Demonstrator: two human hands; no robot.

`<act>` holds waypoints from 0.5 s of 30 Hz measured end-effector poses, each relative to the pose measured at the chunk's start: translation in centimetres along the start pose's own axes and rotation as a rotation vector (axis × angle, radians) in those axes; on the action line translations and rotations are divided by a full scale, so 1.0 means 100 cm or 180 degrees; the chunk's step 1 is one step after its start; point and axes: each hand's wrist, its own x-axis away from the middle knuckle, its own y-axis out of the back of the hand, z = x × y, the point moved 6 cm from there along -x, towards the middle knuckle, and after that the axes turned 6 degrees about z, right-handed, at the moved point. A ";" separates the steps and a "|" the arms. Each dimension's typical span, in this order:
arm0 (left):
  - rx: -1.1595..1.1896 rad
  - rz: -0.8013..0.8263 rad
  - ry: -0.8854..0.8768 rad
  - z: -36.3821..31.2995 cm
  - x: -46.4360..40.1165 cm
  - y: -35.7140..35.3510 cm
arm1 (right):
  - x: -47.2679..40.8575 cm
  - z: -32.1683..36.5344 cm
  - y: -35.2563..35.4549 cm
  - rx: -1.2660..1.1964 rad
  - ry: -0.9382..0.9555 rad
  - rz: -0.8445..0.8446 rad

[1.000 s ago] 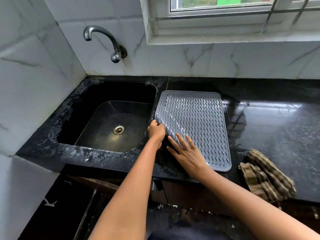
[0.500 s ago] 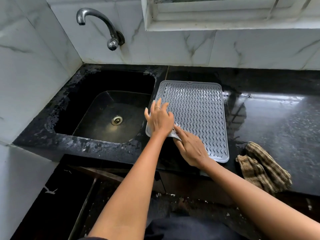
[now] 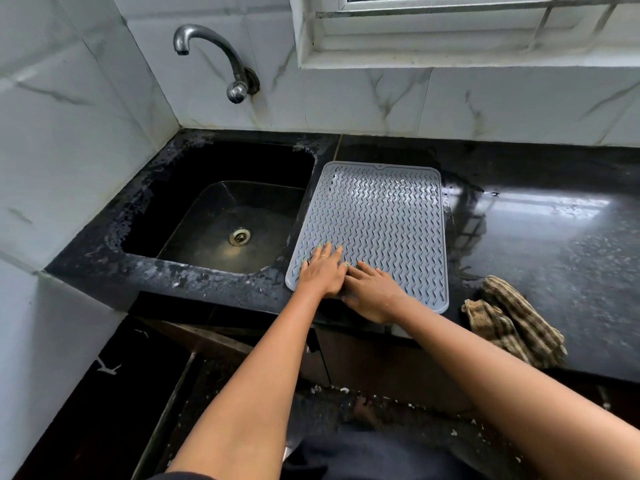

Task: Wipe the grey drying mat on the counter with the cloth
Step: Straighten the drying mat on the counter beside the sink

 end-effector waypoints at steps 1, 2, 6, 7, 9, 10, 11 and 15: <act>0.0118 -0.0045 0.0009 -0.001 0.003 0.000 | 0.003 0.002 0.008 0.0005 0.0012 -0.0023; 0.0294 -0.0139 0.0014 -0.001 0.006 0.001 | 0.006 0.004 0.017 0.0016 0.0025 -0.0077; 0.0669 -0.0973 0.0098 -0.005 0.027 0.006 | 0.027 -0.004 0.047 0.0142 0.0007 -0.0336; 0.0654 -0.1147 0.0123 -0.008 0.031 0.006 | 0.032 -0.009 0.054 0.0106 -0.0048 -0.0314; 0.0662 -0.1272 0.0084 -0.025 0.037 0.000 | 0.046 -0.026 0.063 -0.0059 -0.0277 -0.0161; 0.0672 -0.1272 0.0029 -0.035 0.039 -0.004 | 0.052 -0.036 0.066 -0.0112 -0.0407 -0.0091; 0.0673 -0.1246 -0.0049 -0.048 0.041 -0.008 | 0.060 -0.048 0.070 -0.0119 -0.0548 -0.0038; 0.0504 -0.1024 -0.0379 -0.100 0.043 -0.025 | 0.088 -0.102 0.083 0.0082 -0.1110 0.0105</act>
